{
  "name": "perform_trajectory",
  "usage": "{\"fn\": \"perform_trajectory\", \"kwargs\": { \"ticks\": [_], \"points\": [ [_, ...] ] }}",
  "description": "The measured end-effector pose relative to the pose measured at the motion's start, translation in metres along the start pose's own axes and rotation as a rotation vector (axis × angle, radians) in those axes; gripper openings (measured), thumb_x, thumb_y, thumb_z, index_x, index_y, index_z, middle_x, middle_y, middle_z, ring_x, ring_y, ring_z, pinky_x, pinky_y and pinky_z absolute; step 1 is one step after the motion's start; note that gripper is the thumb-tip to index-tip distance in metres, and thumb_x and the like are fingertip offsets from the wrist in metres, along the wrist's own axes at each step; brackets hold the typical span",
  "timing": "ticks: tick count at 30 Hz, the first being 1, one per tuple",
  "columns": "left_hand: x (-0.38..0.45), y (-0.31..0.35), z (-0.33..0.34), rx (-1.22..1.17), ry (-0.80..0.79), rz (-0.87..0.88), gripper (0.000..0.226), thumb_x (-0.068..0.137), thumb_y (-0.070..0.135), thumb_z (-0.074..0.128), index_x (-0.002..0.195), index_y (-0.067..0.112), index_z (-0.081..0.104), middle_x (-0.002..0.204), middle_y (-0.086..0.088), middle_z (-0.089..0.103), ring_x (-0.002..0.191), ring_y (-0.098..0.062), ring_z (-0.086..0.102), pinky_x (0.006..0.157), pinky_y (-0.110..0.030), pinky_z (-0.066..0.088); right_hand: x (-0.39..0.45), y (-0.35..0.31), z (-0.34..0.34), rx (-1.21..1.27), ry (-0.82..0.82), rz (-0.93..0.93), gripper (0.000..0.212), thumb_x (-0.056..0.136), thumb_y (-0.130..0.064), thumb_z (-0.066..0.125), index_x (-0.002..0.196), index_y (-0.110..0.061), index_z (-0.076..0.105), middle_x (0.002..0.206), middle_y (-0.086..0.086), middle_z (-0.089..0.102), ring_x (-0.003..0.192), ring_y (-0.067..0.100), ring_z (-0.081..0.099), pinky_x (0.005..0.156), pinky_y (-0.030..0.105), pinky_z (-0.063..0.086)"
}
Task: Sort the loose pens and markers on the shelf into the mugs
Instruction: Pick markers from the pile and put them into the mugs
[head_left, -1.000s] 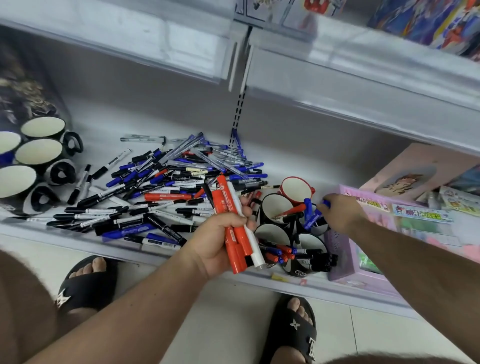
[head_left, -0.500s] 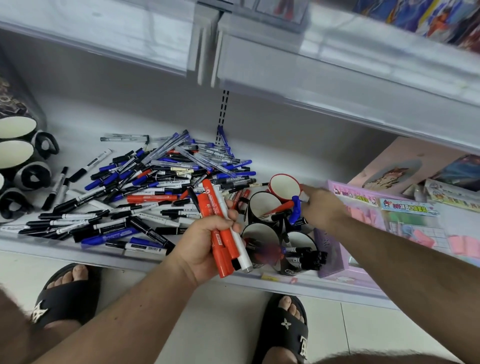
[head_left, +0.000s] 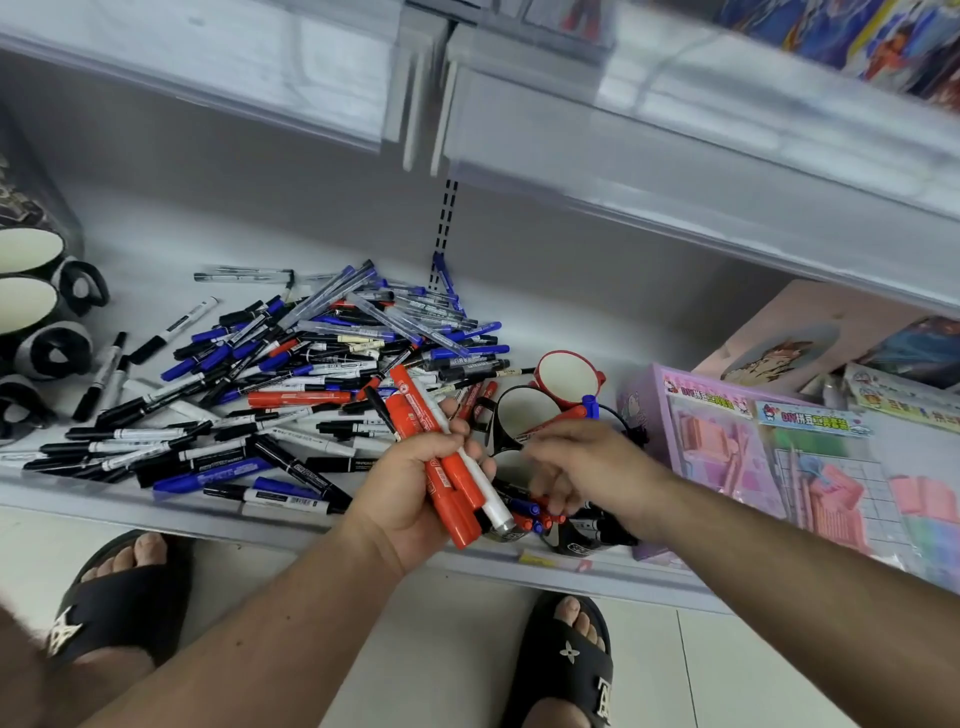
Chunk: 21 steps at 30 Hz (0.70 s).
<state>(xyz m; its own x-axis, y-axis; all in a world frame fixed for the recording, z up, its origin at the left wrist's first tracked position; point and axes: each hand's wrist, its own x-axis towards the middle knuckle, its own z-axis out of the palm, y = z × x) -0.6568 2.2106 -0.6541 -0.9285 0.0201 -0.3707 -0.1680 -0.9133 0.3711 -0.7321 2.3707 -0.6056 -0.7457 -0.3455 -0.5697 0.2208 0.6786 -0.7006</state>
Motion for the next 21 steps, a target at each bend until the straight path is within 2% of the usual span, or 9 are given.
{"fn": "perform_trajectory", "kwargs": {
  "ticks": [3, 5, 7, 10, 12, 15, 17, 19, 21],
  "points": [
    [0.002, -0.004, 0.002, -0.025, 0.085, 0.020, 0.031, 0.083, -0.006, 0.048, 0.101, 0.018, 0.058, 0.072, 0.000, 0.056, 0.067, -0.018, 0.053, 0.079, -0.037, 0.048, -0.010, 0.002, 0.023, -0.075, -0.184, 0.022, 0.037, 0.099, -0.043, 0.051, 0.105, -0.009, 0.062, 0.081, 0.012, 0.071, 0.057, 0.021, 0.064, 0.054, 0.028, 0.046],
    [0.004, -0.005, 0.002, 0.006, 0.098, -0.026, 0.023, 0.090, -0.002, 0.048, 0.093, 0.019, 0.058, 0.067, -0.003, 0.056, 0.068, -0.021, 0.054, 0.077, -0.037, 0.047, -0.013, 0.004, 0.034, -0.122, -0.210, -0.043, 0.035, 0.099, -0.041, 0.052, 0.097, -0.007, 0.060, 0.084, 0.016, 0.072, 0.059, 0.020, 0.066, 0.052, 0.025, 0.047],
    [0.006, -0.006, 0.000, 0.043, 0.094, -0.068, 0.016, 0.091, 0.004, 0.053, 0.093, 0.019, 0.057, 0.068, -0.005, 0.056, 0.068, -0.023, 0.057, 0.073, -0.037, 0.049, -0.011, 0.009, 0.037, -0.158, -0.169, -0.111, 0.027, 0.099, -0.033, 0.055, 0.089, -0.008, 0.061, 0.078, 0.012, 0.070, 0.057, 0.015, 0.066, 0.053, 0.023, 0.050],
    [0.009, -0.004, -0.003, 0.053, 0.087, -0.068, 0.023, 0.090, 0.008, 0.058, 0.109, 0.020, 0.054, 0.072, -0.006, 0.059, 0.069, -0.024, 0.060, 0.072, -0.038, 0.053, -0.008, 0.017, 0.034, -0.158, -0.098, -0.158, 0.022, 0.097, -0.031, 0.059, 0.089, -0.012, 0.065, 0.076, 0.005, 0.069, 0.065, 0.018, 0.070, 0.066, 0.039, 0.060],
    [0.011, -0.003, -0.001, 0.052, 0.088, -0.040, 0.024, 0.091, 0.008, 0.057, 0.111, 0.020, 0.054, 0.070, -0.005, 0.060, 0.065, -0.021, 0.062, 0.071, -0.037, 0.053, -0.010, 0.018, 0.034, -0.168, 0.006, -0.217, 0.011, 0.094, -0.031, 0.063, 0.093, -0.021, 0.068, 0.080, 0.000, 0.070, 0.071, 0.017, 0.070, 0.072, 0.040, 0.059],
    [0.012, -0.001, 0.006, -0.044, 0.105, -0.003, 0.018, 0.092, 0.008, 0.055, 0.098, 0.024, 0.060, 0.066, -0.001, 0.062, 0.065, -0.016, 0.061, 0.079, -0.036, 0.052, -0.015, 0.011, 0.031, -0.146, 0.169, -0.352, 0.006, 0.093, -0.021, 0.064, 0.092, -0.021, 0.069, 0.082, -0.001, 0.068, 0.070, 0.016, 0.066, 0.067, 0.031, 0.055],
    [0.011, 0.001, 0.008, -0.118, 0.090, 0.019, 0.017, 0.084, 0.010, 0.059, 0.092, 0.024, 0.064, 0.067, 0.002, 0.064, 0.070, -0.013, 0.062, 0.085, -0.037, 0.051, -0.015, 0.006, 0.026, -0.122, 0.185, -0.347, 0.015, 0.096, -0.019, 0.059, 0.085, -0.022, 0.070, 0.073, -0.002, 0.066, 0.061, 0.019, 0.059, 0.060, 0.033, 0.050],
    [0.010, 0.004, 0.011, -0.133, 0.061, 0.034, 0.014, 0.078, 0.013, 0.061, 0.080, 0.022, 0.072, 0.067, 0.002, 0.065, 0.071, -0.013, 0.063, 0.086, -0.038, 0.050, -0.015, 0.001, 0.021, -0.056, 0.173, -0.312, 0.023, 0.097, -0.019, 0.056, 0.078, -0.021, 0.069, 0.060, -0.003, 0.057, 0.051, 0.014, 0.048, 0.053, 0.033, 0.041],
    [0.008, 0.005, 0.015, -0.098, 0.030, 0.040, 0.018, 0.077, 0.016, 0.061, 0.069, 0.021, 0.076, 0.066, 0.002, 0.065, 0.071, -0.013, 0.064, 0.082, -0.037, 0.050, -0.017, -0.003, 0.018, -0.100, 0.170, -0.311, 0.023, 0.096, -0.025, 0.057, 0.075, -0.024, 0.068, 0.059, -0.002, 0.058, 0.052, 0.014, 0.049, 0.055, 0.035, 0.043]
  ]
}}
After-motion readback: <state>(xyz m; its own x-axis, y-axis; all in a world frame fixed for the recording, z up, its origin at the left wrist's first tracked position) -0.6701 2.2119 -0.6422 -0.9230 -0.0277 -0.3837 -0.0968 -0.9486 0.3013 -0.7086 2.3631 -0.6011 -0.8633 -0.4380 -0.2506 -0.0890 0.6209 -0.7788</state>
